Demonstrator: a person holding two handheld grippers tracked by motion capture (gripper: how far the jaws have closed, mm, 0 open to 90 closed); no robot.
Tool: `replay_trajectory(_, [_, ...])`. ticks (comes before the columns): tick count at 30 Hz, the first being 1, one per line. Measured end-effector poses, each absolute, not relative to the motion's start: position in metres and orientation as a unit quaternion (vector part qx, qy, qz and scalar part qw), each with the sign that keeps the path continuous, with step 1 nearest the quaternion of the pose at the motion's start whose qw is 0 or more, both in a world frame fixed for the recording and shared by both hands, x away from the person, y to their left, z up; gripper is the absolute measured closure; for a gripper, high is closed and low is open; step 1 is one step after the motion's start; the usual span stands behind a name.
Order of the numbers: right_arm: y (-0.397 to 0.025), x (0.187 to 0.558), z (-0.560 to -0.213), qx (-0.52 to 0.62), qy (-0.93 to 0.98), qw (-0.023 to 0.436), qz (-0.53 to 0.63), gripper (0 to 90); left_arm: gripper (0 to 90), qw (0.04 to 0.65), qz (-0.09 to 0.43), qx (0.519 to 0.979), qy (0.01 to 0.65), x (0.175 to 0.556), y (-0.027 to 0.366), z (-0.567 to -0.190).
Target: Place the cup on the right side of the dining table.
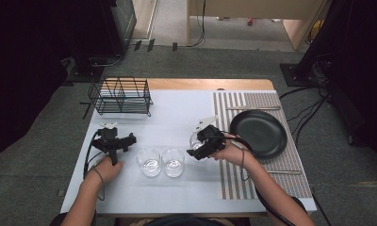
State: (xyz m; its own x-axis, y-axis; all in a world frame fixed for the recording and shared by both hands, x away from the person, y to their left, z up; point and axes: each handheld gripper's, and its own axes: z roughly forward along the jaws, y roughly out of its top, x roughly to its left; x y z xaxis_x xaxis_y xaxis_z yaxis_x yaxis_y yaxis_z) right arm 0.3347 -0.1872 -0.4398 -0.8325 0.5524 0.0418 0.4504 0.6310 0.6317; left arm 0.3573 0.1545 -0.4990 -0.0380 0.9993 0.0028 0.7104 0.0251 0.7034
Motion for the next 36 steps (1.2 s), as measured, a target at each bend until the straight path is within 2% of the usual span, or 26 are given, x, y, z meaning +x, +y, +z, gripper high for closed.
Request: replay_trajectory(36, [-0.195,0.352,-0.439,0.342,0.874,0.114,0.325,19.4,0.0,0.263,0.276,0.641,0.666,0.357,0.155,-0.499])
